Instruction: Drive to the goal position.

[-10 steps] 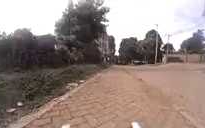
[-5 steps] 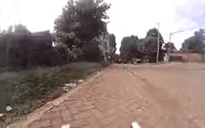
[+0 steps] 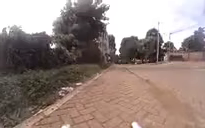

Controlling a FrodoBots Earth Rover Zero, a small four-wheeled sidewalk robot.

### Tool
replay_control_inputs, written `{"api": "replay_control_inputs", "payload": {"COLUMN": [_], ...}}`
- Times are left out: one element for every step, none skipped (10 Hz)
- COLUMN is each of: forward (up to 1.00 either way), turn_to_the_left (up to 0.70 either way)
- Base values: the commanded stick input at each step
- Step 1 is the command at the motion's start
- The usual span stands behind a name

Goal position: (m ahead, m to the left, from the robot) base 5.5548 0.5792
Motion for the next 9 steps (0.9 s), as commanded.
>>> {"api": "replay_control_inputs", "payload": {"forward": [0.50, 0.50, 0.50, 0.50, 0.50, 0.50, 0.50, 0.50, 0.50], "turn_to_the_left": [-0.50, -0.50, -0.50, -0.50, -0.40, -0.14, 0.00, 0.00, 0.00]}}
